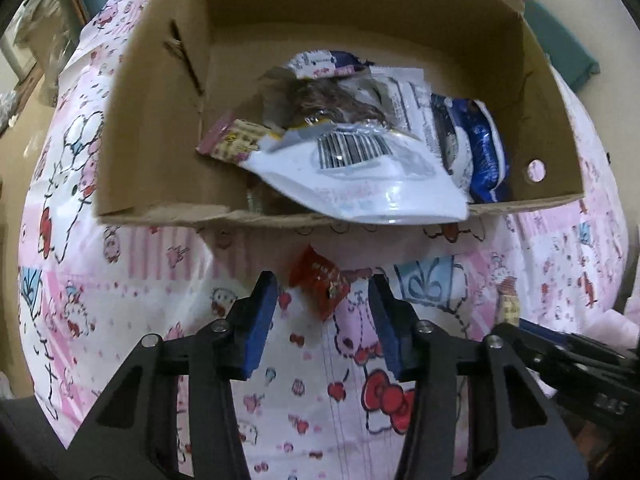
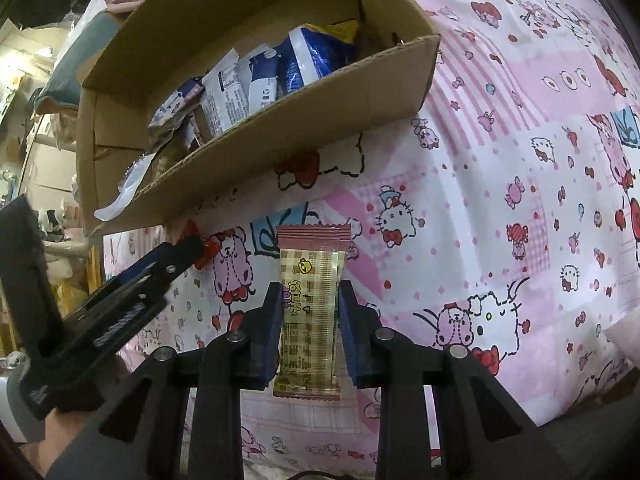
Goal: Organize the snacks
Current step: 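Grasp the red candy with the left tool while the right tool grasps a checkered wafer bar, then carry the red candy and wafer bar into the box and open both tools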
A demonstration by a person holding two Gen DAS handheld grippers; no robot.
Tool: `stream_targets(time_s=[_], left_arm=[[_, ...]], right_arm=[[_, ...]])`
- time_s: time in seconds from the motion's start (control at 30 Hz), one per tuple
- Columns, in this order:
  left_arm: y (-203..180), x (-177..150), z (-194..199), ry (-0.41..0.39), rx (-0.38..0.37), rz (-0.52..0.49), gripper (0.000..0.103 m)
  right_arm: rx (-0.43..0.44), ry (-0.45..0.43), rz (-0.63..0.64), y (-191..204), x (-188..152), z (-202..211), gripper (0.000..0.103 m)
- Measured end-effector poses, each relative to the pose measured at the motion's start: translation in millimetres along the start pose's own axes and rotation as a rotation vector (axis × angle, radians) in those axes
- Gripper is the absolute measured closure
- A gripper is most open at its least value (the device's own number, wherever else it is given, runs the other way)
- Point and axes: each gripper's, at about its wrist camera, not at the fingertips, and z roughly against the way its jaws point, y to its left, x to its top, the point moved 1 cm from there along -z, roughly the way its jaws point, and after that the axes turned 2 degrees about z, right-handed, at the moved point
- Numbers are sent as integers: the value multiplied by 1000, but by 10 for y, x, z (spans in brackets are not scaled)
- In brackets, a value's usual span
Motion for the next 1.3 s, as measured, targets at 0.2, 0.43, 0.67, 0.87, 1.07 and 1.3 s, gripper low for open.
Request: stream_targets(time_s=[0.2,0.43,0.67,0.87,1.07,1.3], left_arm=[[-23,-4,-150,25,10,-2,67],[-71,-36,-46,18,16,-18,89],[8,-137,87,-2,28,-24,89],[-48,-227,187,-20,62,-49,89],[31,-283,305,-28,79,-49,89],[21,-321,592,-62,83,-69,89]], right_arm=[[-4,0,8,88,-2,-13,75],[-6,-3,39,241,-28,-63,75],[11,-12,56,330,-32,-49,75],[29,-22,90,464,-63,-48,75],[75,-37,80,481,-84,29,75],[168,-143,107,549,-98,397,75]])
